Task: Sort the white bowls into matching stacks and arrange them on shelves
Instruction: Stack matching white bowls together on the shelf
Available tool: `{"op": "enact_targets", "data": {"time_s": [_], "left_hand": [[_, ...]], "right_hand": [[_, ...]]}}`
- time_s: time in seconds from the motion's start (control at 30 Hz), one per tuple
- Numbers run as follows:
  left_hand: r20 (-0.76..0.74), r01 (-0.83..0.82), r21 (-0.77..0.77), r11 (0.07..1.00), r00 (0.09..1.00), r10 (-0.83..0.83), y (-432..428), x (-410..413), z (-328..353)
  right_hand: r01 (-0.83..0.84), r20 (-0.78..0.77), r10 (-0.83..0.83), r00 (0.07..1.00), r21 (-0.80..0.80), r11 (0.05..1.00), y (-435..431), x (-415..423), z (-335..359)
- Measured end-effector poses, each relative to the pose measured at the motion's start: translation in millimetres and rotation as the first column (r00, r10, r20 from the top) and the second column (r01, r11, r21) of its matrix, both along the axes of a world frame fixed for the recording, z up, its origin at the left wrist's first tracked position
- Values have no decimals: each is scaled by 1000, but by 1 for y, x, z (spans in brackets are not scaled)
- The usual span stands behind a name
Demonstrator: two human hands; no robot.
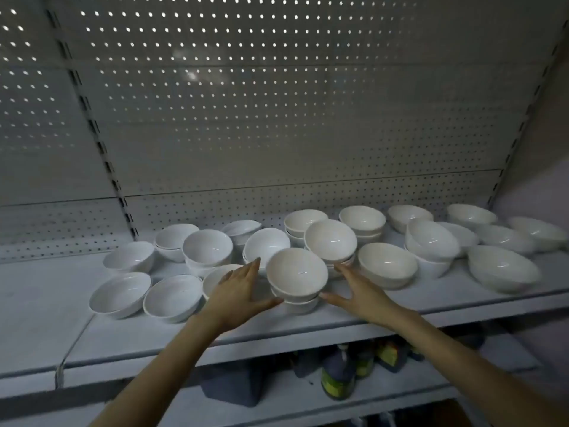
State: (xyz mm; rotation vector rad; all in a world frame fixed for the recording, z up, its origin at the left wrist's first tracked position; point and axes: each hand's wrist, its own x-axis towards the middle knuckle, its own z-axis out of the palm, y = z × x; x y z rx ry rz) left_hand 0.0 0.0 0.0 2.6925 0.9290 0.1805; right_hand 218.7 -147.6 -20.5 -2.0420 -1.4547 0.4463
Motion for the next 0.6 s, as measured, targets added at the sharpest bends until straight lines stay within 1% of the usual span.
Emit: {"op": "enact_targets", "data": {"time_s": [0.03, 0.13, 0.2, 0.3, 0.43, 0.6], "left_hand": [[17, 2, -21, 1000, 1000, -2, 1, 3, 0], [111, 27, -21, 999, 993, -24, 9, 17, -14], [166, 45, -26, 999, 985, -40, 10, 25, -21], [176, 23, -56, 998, 984, -13, 9, 30, -24], [204, 10, -135, 991, 979, 18, 8, 37, -23], [299, 42, -212, 976, 954, 24, 9, 42, -23]], "right_hand": [[-26, -24, 26, 999, 12, 1000, 2, -2, 0], [-108, -72, 110, 991, 22, 994, 7, 4, -9], [-148, -153, 153, 976, 45, 988, 9, 9, -15], [-178, -243, 189, 951, 65, 982, 12, 11, -20], [-135, -402, 168, 900, 108, 985, 18, 4, -21], [-40, -502, 133, 854, 191, 981, 26, -7, -28]]}}
